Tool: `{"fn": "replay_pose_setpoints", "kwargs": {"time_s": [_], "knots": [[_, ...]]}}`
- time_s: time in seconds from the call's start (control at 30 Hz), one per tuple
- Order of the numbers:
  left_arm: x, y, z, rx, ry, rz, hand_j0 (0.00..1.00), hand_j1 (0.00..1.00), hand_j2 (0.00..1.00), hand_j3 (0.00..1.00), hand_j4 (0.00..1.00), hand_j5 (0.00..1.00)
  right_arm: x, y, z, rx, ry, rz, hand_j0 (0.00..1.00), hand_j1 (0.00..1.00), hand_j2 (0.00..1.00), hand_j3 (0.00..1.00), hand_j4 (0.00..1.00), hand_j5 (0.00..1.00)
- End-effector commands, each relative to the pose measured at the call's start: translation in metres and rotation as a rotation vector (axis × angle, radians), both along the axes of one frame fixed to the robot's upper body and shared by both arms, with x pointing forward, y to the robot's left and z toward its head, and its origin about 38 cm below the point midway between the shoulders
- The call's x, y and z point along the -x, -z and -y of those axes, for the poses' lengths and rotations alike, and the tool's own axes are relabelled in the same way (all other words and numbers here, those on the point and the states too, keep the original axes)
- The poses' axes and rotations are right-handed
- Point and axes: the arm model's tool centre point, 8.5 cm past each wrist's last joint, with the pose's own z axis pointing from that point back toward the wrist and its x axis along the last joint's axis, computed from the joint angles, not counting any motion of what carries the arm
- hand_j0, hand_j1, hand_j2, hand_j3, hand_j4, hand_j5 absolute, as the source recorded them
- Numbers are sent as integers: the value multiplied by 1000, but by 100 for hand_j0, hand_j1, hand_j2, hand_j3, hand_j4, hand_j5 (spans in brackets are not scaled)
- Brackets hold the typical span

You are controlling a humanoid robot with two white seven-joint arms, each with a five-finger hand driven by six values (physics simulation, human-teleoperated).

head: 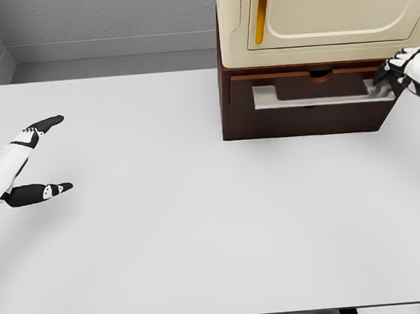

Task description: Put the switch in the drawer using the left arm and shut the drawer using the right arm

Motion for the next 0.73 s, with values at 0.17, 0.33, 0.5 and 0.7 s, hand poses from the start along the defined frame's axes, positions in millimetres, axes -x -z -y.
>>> {"fn": "replay_pose_setpoints", "kwargs": {"time_s": [0.17, 0.33, 0.5, 0.7], "knots": [[0, -2, 1, 9, 3, 5, 100, 100, 100, 100, 100, 100, 10, -43, 34, 18, 53, 52, 43, 43, 43, 43, 43, 43], [1, -1, 5, 23, 3, 10, 100, 100, 100, 100, 100, 100, 15, -44, 32, 28, 39, 40, 44, 44, 44, 44, 44, 44], [2, 0, 5, 25, 1, 7, 100, 100, 100, 100, 100, 100, 22, -34, 0, 9, -52, 22, 44, 44, 44, 44, 44, 44], [2, 0, 5, 24, 2, 9, 100, 100, 100, 100, 100, 100, 25, -30, -20, -27, -103, 30, 44, 44, 44, 44, 44, 44]]}}
